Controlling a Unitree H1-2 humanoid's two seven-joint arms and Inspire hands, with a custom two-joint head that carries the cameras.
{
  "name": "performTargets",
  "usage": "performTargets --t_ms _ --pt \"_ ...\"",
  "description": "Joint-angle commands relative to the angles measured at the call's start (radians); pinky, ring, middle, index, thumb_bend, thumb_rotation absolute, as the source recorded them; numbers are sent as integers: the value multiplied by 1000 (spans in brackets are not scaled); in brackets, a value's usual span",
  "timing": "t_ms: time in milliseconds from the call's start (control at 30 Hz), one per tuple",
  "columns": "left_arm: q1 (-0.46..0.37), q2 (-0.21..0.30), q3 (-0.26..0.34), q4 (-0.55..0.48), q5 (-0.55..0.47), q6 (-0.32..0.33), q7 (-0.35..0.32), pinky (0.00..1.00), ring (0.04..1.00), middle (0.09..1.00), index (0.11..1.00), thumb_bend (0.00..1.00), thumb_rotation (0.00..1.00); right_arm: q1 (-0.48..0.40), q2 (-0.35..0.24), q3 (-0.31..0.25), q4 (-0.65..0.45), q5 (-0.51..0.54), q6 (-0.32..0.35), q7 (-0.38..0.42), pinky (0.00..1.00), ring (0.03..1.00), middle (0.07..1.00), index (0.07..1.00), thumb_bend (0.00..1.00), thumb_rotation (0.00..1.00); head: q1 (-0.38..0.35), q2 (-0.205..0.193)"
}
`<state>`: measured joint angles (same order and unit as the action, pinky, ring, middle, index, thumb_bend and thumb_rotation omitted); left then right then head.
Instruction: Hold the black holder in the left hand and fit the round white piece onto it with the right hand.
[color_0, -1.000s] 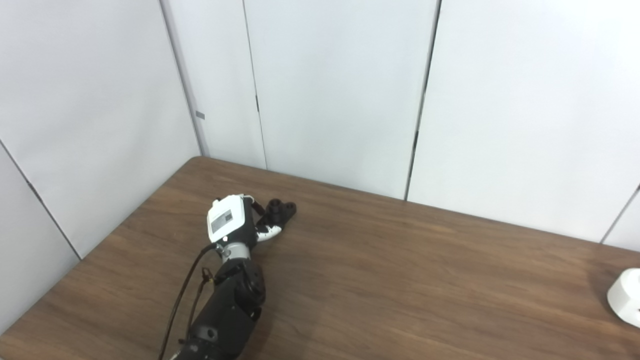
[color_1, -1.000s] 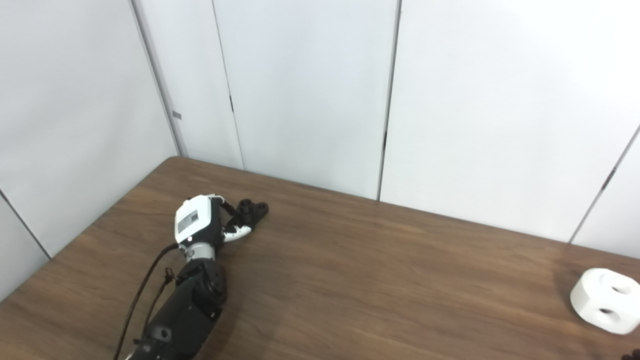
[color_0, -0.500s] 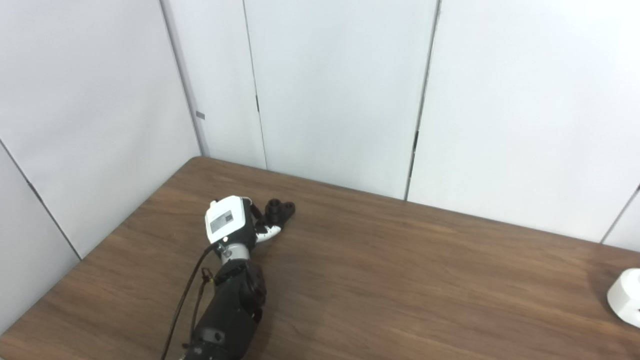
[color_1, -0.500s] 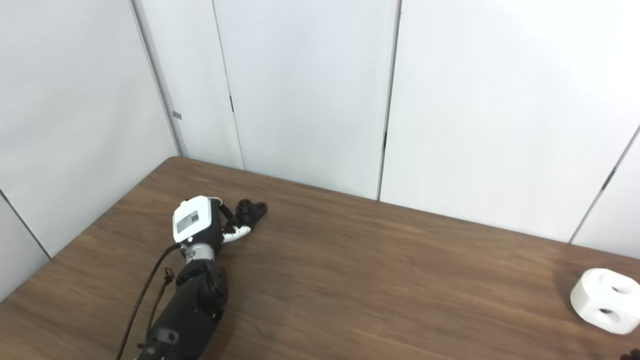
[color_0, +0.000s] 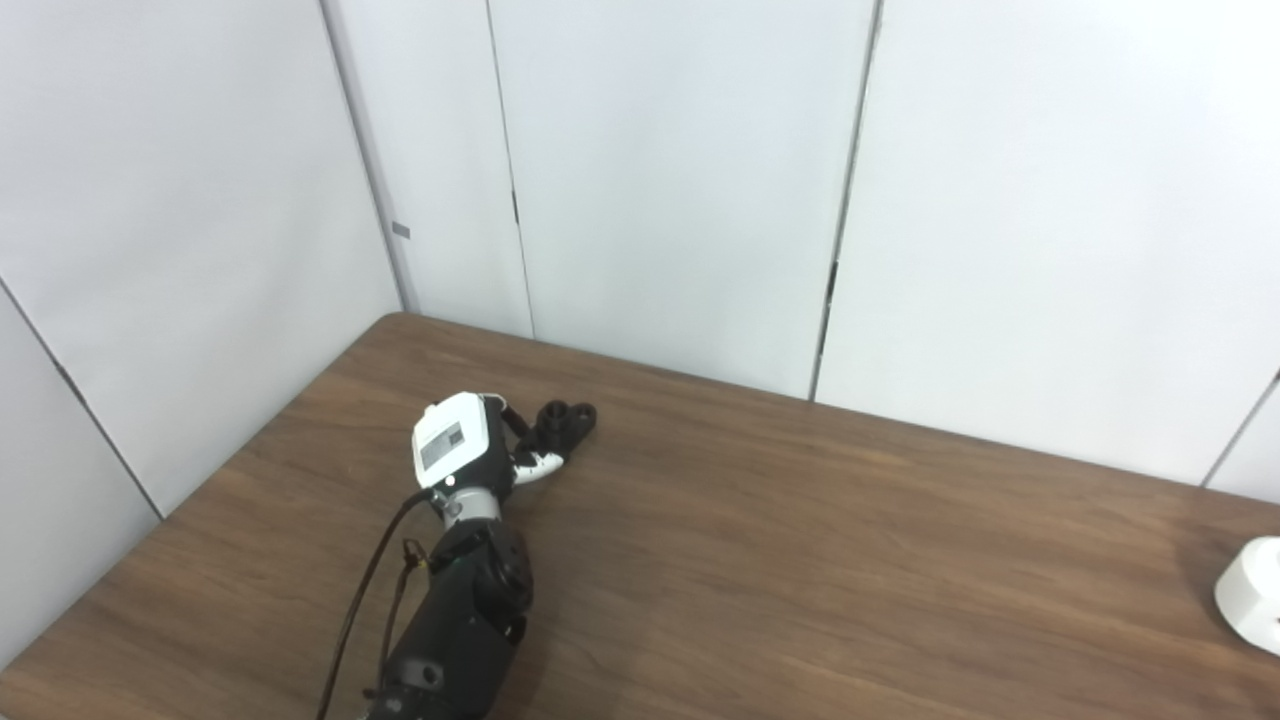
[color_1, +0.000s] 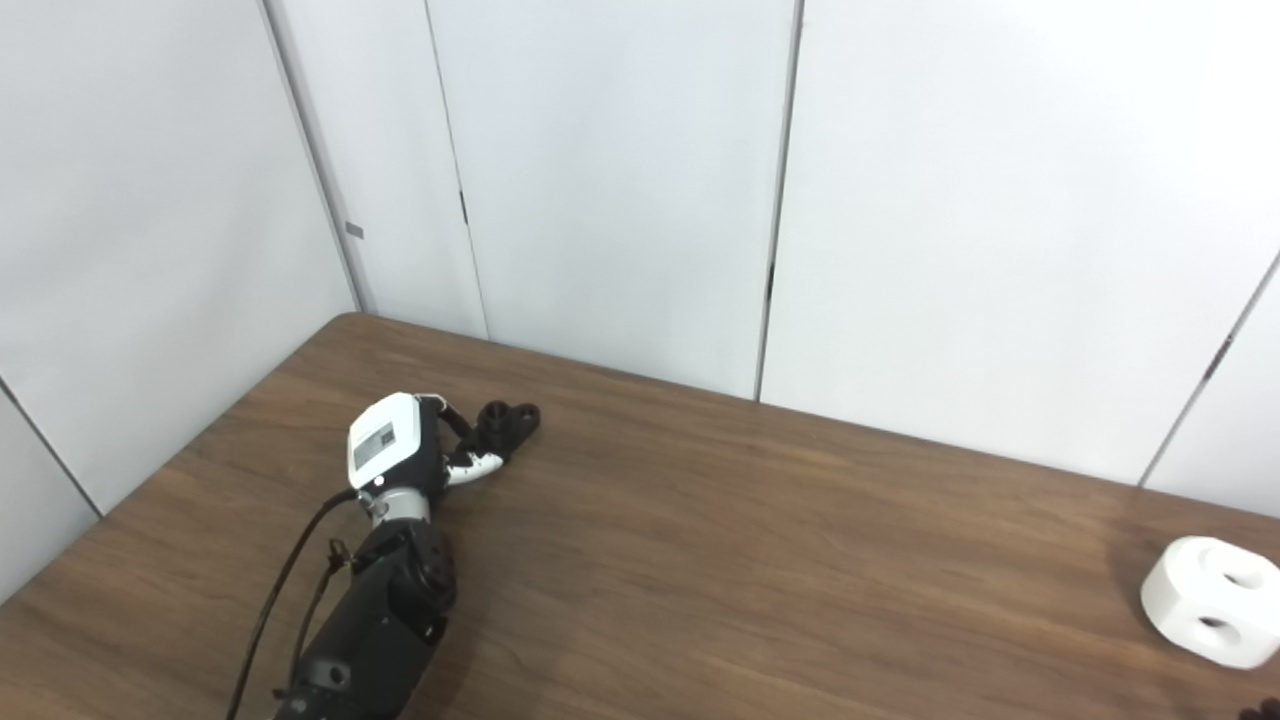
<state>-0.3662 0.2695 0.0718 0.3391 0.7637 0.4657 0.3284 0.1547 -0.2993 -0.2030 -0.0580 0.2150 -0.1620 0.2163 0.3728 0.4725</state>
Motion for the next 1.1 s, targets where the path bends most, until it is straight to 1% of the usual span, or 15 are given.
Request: performTargets --t_ms 0,133,233,333,467,533,600,633,700,767,867,900,967,1033,1067 --pt "-18 24 -6 -35 -4 1 13 961 885 768 483 521 46 29 15 15 26 7 -9 6 950 962 931 940 569 1000 0 2" --pt "-7 31 -12 -50 -38 -9 5 946 880 760 483 519 45 33 16 19 10 7 0 6 929 958 930 941 562 1000 -9 8" --pt "9 42 -22 -90 -71 -3 -53 930 879 772 485 515 46 33 18 22 4 5 3 4 928 955 927 938 573 1000 -19 15" --pt "30 52 -29 -142 -97 0 -112 850 871 779 486 514 47 37 19 26 -1 -4 5 0 929 953 923 936 581 1000 -28 22" --pt "62 64 -48 -228 -122 -2 -186 724 826 772 485 513 49 42 21 30 -18 -21 15 -9 947 955 919 933 592 1000 -46 36" --pt "80 65 -56 -274 -134 -3 -216 699 817 767 485 513 51 43 24 32 -25 -22 22 -12 931 950 914 930 589 1000 -55 42" --pt "102 59 -63 -341 -134 2 -273 698 821 773 486 512 52 45 25 38 -35 -29 22 -11 928 948 912 928 586 1000 -73 52" --pt "116 59 -71 -381 -134 3 -308 700 828 785 487 511 52 47 28 44 -41 -34 20 -12 961 961 923 946 575 1000 -95 64" --pt "146 59 -92 -453 -146 -2 -354 699 832 791 487 511 53 49 34 50 -52 -32 27 -15 962 961 929 954 570 1000 -113 73" --pt "173 56 -114 -505 -158 -10 -381 712 843 799 487 509 51 52 40 53 -66 -24 47 -21 952 953 929 948 552 1000 -126 81" --pt "210 54 -145 -566 -165 -27 -414 739 855 799 487 509 53 58 49 56 -97 -18 87 -32 929 948 924 940 553 1000 -145 96" --pt "222 55 -159 -584 -160 -32 -423 746 854 793 487 509 52 60 52 56 -109 -13 102 -36 912 940 920 937 562 1000 -152 102" --pt "244 55 -187 -613 -139 -39 -432 749 854 798 488 511 52 64 58 57 -129 -6 125 -42 912 936 917 933 580 1000 -161 111" --pt "262 56 -210 -633 -121 -43 -437 742 856 812 489 511 52 66 63 59 -141 -5 135 -51 904 930 910 925 586 1000 -172 120" --pt "269 60 -219 -641 -115 -44 -445 748 862 819 489 511 53 67 65 62 -148 -8 138 -54 901 926 907 921 587 1000 -190 131"
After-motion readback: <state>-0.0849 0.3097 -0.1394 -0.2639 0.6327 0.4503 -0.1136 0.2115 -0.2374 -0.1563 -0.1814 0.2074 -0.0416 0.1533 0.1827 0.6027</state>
